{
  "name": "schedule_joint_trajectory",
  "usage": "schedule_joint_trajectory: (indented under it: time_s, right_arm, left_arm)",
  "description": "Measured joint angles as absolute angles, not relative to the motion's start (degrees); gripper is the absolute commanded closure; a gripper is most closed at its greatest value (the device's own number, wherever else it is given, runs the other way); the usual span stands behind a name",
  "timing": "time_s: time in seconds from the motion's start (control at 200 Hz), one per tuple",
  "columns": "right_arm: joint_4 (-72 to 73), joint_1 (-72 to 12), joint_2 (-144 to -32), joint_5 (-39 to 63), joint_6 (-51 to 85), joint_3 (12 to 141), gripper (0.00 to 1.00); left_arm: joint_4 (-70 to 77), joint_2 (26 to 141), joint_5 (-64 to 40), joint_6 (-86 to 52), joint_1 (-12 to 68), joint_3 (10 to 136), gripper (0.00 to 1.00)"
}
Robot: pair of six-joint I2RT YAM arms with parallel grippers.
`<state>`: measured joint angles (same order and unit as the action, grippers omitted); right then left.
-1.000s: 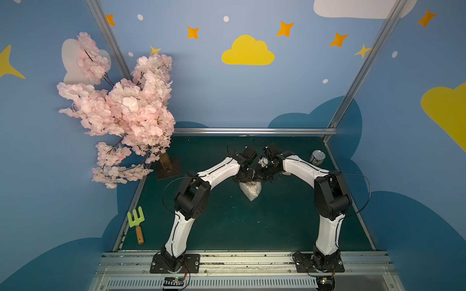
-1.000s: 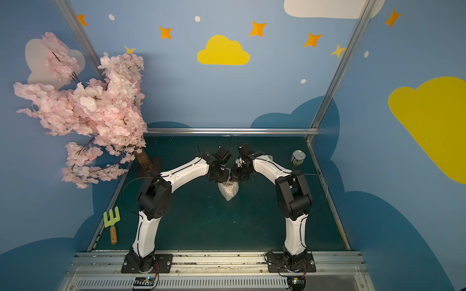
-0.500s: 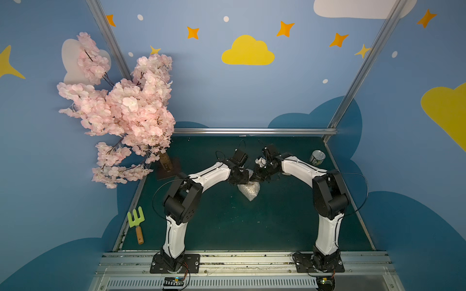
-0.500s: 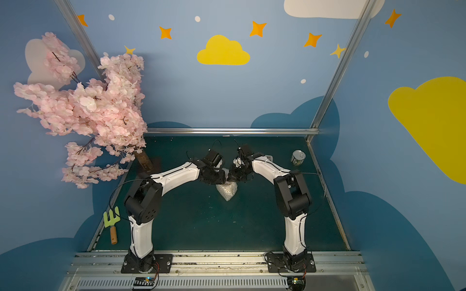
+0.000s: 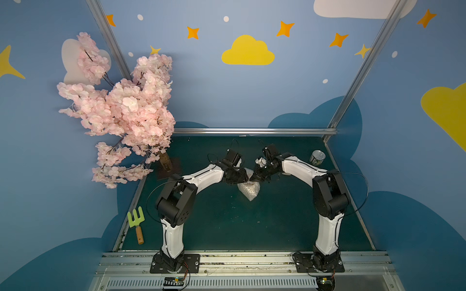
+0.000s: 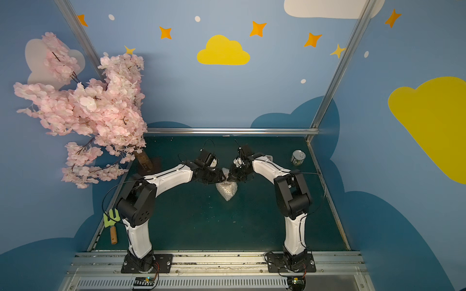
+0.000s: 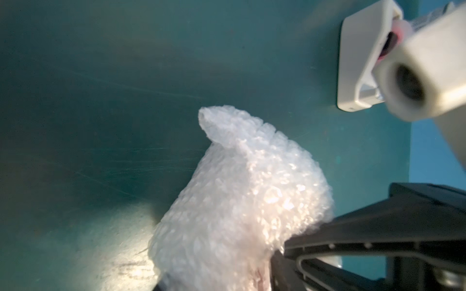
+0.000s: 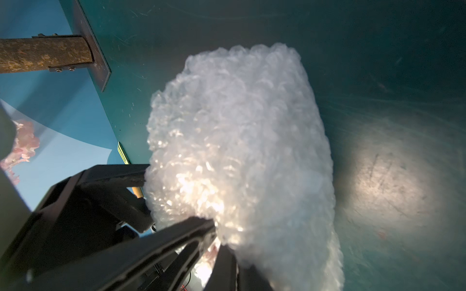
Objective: Wrap mugs in bubble wrap
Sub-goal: Wrap the mug in bubble wrap.
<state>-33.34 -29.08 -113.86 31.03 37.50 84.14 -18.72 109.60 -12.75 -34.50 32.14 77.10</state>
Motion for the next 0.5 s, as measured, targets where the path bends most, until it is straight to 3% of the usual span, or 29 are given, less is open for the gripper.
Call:
schedule_joint_trajectory:
  time_s: [0.12,0.335,0.501]
  right_arm:
    - [-33.41,-29.08,-113.86,31.0,37.54,84.16,1.0]
    - [-33.54,-29.08,-113.86,31.05,37.95,84.29,1.0]
    - [-34.13,-29.26,-113.89,31.05,38.7,84.82,1.0]
  left_arm:
    - [-16.12,108.64,-14.37,-35.22,31.99,75.57,0.38]
    - [-17.47,109.89,-14.48,-35.27,31.59,76.88,0.51]
    - [-18.17,111.63,-13.37,-35.22,31.73,78.15,0.51]
